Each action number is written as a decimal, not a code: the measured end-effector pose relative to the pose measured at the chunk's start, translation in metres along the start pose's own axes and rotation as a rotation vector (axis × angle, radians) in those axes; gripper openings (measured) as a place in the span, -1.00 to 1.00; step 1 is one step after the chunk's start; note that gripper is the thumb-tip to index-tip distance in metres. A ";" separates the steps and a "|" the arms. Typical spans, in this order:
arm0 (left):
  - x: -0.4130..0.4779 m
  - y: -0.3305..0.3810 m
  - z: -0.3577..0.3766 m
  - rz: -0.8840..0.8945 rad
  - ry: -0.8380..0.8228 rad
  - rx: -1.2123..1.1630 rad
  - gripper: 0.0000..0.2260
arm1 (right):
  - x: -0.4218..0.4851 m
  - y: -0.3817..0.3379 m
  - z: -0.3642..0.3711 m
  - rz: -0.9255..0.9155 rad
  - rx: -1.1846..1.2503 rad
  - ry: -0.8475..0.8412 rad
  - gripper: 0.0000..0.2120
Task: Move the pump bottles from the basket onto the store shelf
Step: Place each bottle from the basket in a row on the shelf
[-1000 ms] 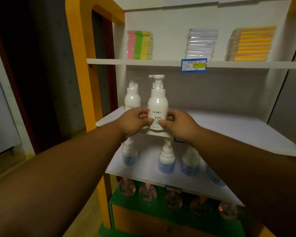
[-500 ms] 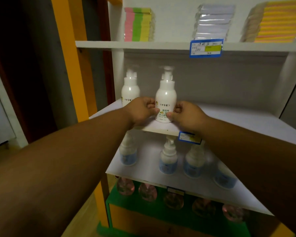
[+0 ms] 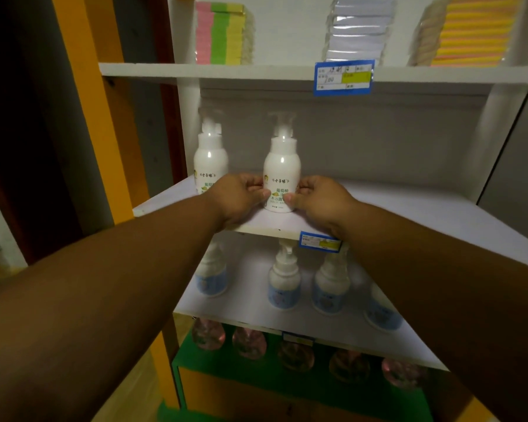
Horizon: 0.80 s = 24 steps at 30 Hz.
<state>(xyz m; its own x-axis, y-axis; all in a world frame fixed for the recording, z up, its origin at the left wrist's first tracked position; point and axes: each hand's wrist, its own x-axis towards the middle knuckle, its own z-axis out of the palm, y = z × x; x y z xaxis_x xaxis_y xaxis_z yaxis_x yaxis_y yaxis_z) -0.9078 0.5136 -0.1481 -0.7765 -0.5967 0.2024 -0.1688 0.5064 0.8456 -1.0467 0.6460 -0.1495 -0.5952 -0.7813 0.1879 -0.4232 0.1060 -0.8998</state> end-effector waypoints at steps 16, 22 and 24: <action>-0.002 0.000 0.002 0.010 0.028 0.056 -0.71 | 0.001 0.002 0.000 0.022 0.050 0.017 -0.67; -0.015 0.006 0.002 0.003 0.043 0.180 -0.59 | -0.008 -0.005 -0.007 0.045 -0.048 0.011 -0.47; -0.023 0.003 0.002 0.011 0.056 0.091 -0.50 | -0.016 -0.008 -0.014 0.036 -0.115 0.073 -0.39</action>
<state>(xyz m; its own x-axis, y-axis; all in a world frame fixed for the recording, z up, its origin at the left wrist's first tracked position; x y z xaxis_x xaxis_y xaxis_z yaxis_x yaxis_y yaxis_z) -0.8920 0.5305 -0.1510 -0.7437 -0.6234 0.2413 -0.2167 0.5664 0.7951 -1.0430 0.6665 -0.1400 -0.6576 -0.7294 0.1882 -0.4736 0.2061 -0.8563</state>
